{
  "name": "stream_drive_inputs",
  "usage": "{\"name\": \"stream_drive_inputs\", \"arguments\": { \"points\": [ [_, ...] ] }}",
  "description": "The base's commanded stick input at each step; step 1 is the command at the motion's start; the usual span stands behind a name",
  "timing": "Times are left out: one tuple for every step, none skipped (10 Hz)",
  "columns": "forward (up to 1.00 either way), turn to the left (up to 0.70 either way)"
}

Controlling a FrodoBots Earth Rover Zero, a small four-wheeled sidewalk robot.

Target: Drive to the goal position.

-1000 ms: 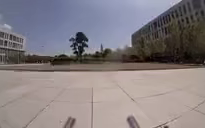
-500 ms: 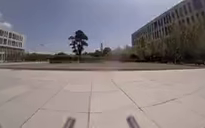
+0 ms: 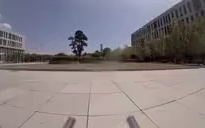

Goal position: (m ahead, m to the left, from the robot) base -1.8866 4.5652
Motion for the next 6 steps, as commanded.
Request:
{"name": "stream_drive_inputs", "arguments": {
  "points": [
    [0.0,0.0],
    [0.0,0.0],
    [0.19,0.0],
    [0.7,0.0],
    [0.7,0.0],
    [0.7,0.0]
  ]
}}
